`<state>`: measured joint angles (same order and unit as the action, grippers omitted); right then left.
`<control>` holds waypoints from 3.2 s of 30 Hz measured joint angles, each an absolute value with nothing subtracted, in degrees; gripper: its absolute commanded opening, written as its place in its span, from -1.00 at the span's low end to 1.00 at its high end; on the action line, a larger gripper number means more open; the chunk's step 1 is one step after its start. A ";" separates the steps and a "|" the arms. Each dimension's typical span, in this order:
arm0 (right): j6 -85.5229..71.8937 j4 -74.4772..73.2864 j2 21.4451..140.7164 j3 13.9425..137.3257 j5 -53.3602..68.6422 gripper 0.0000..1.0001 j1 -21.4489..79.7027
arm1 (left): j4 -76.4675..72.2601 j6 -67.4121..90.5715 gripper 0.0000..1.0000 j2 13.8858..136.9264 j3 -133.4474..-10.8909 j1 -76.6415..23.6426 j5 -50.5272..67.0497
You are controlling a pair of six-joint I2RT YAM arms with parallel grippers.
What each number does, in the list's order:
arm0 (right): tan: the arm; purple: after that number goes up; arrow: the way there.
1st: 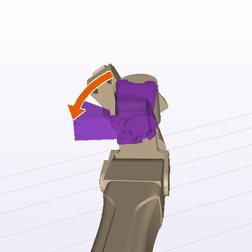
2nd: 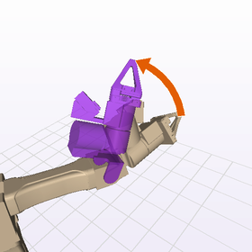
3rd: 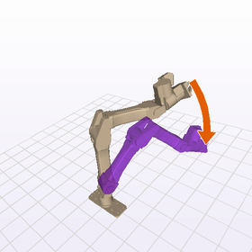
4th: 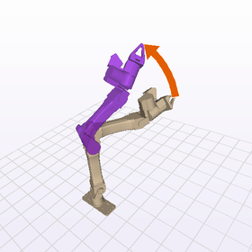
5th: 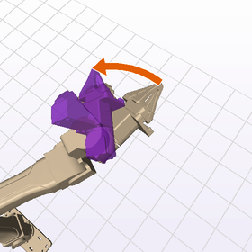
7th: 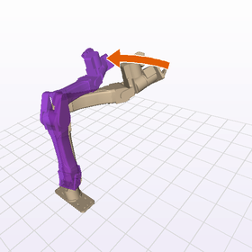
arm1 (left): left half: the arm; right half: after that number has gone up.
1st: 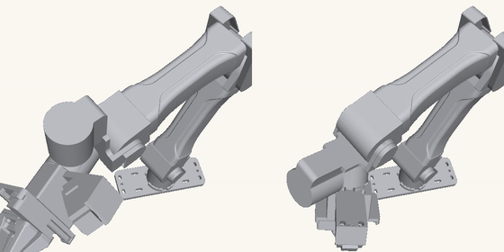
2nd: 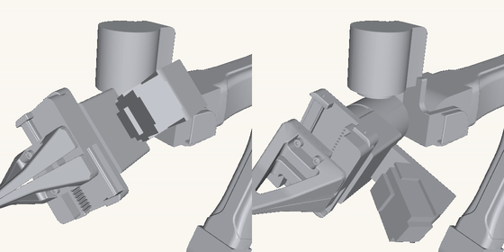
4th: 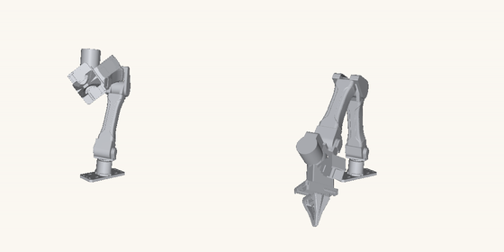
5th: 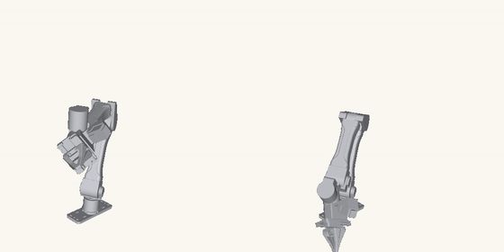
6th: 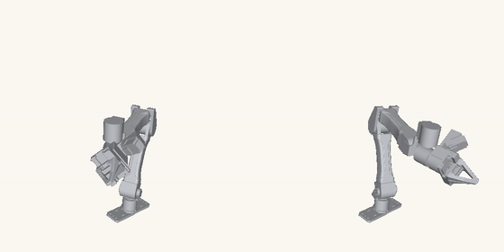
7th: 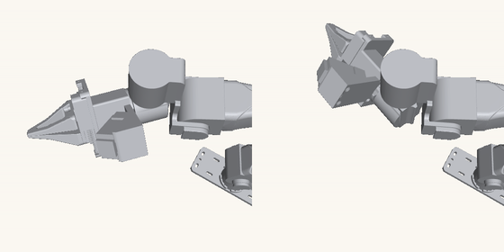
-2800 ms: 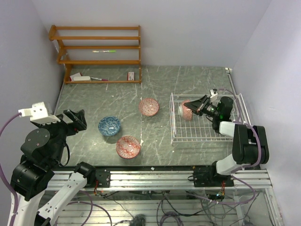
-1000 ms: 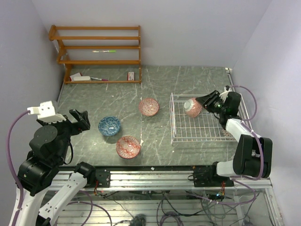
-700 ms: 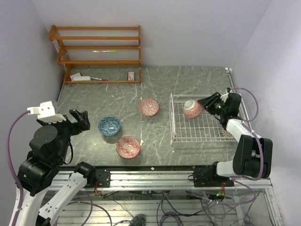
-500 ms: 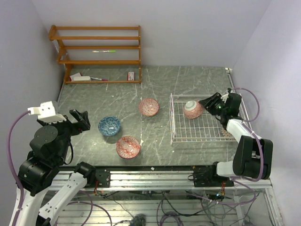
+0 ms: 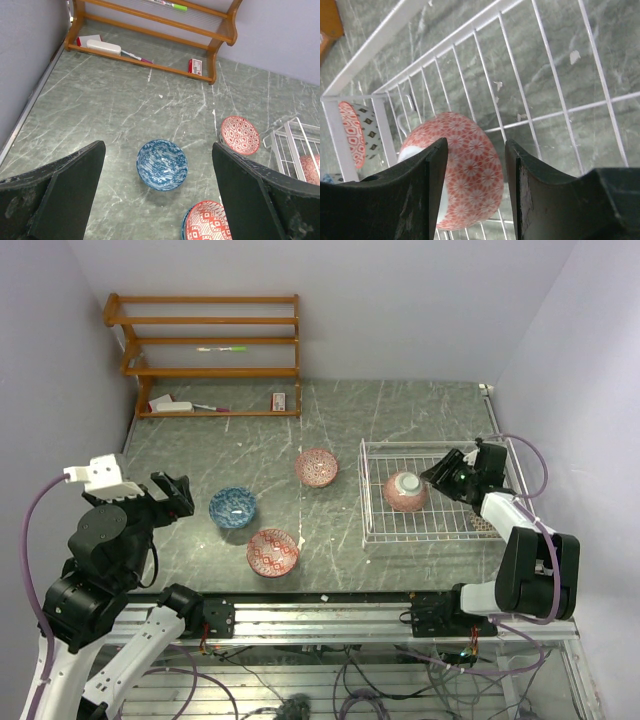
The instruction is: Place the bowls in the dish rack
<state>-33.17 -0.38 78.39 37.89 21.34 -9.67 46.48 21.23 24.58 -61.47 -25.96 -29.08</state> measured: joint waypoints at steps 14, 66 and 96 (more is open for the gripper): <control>-26.06 -11.94 65.84 42.94 16.01 0.42 -8.51 | 45.08 21.26 0.98 24.62 -60.05 -25.96 -28.64; -23.57 -19.59 74.04 46.28 -10.31 0.42 14.17 | 43.51 21.26 0.98 25.65 -57.23 -25.96 -28.34; -24.82 -12.01 73.78 48.25 -2.04 0.39 5.69 | 41.80 20.34 0.98 23.62 -56.07 -25.96 -28.34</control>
